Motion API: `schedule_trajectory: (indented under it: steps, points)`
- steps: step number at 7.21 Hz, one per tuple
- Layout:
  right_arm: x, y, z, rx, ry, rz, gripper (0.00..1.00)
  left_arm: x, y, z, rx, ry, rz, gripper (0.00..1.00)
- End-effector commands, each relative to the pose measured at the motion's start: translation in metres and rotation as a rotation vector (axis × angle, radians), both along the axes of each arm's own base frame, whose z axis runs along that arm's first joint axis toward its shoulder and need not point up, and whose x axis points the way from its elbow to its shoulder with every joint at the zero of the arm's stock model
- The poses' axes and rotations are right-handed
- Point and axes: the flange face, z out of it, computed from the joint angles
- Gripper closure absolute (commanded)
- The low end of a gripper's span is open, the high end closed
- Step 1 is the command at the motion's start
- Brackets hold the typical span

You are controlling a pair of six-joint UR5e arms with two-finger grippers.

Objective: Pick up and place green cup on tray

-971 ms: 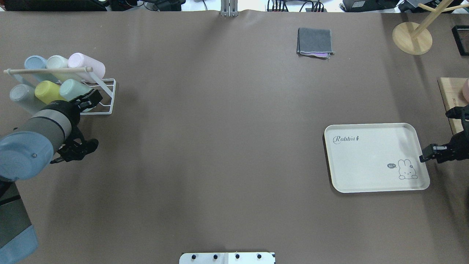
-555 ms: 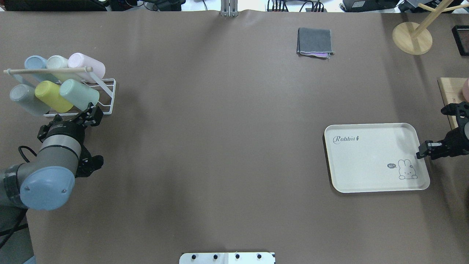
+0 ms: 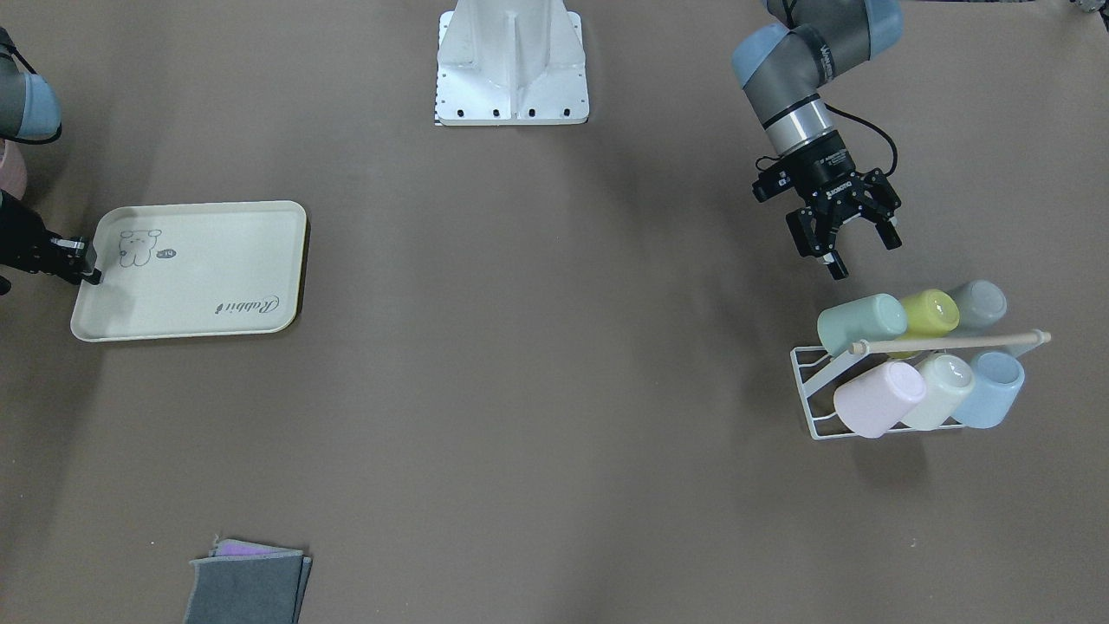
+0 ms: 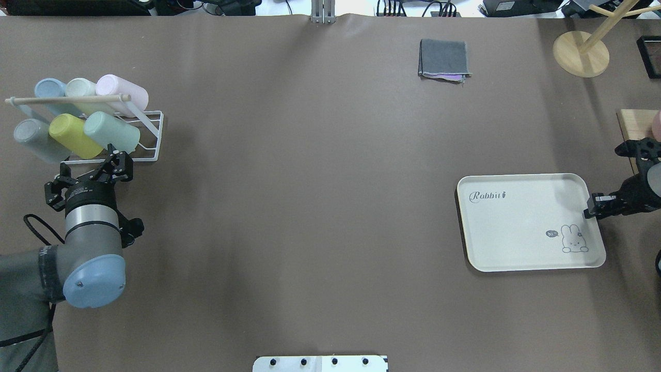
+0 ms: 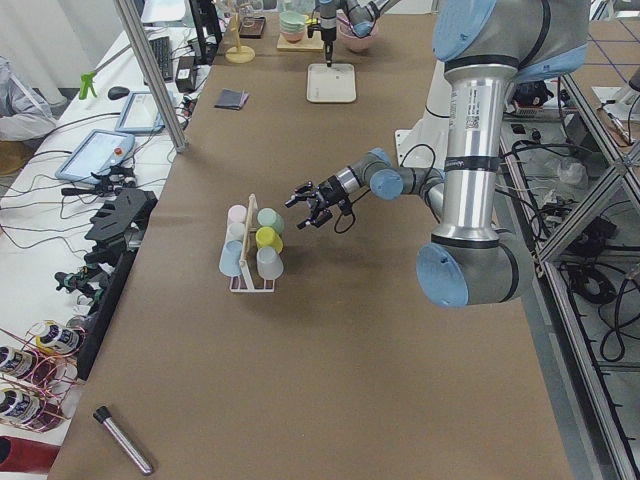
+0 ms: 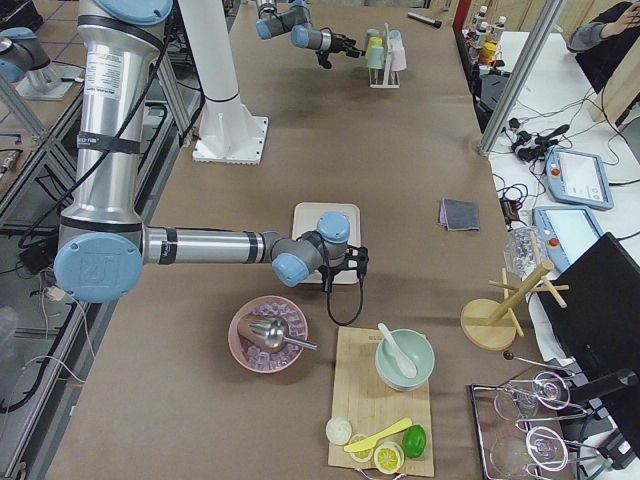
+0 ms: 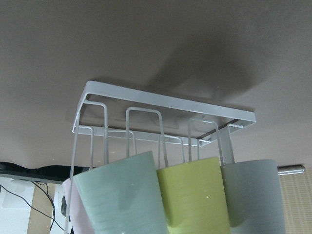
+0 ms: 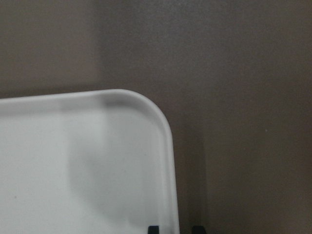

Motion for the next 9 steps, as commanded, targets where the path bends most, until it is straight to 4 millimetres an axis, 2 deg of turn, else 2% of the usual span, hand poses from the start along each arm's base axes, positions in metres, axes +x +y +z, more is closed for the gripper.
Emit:
schedule_trajectory:
  steps: [1, 2, 3, 4, 6, 7, 9]
  points:
    - [0.003, 0.002, 0.002, 0.001, -0.001, 0.002, 0.87, 0.017, -0.005, -0.006, 0.056, -0.018, -0.019, 0.02]
    - [0.004, 0.003, 0.003, 0.003, 0.001, -0.002, 0.87, 0.035, -0.011, -0.005, 0.058, -0.025, -0.02, 0.02]
    - [0.005, 0.004, 0.005, 0.003, 0.003, -0.004, 0.87, 0.036, -0.011, -0.005, 0.058, -0.025, -0.02, 0.02]
    - [0.009, 0.001, 0.003, 0.007, -0.001, 0.005, 1.0, 0.038, -0.012, 0.002, 0.054, -0.037, -0.021, 0.02]
    - [0.018, -0.008, -0.008, 0.019, -0.024, 0.025, 1.0, 0.042, -0.017, 0.02, 0.044, -0.066, -0.027, 0.02]
    - [0.015, -0.022, -0.025, 0.037, -0.052, 0.033, 1.0, 0.043, -0.018, 0.028, 0.039, -0.073, -0.033, 0.02]
    - [0.002, -0.056, -0.057, 0.075, -0.092, 0.048, 1.0, 0.043, -0.026, 0.029, 0.041, -0.061, -0.052, 0.02]
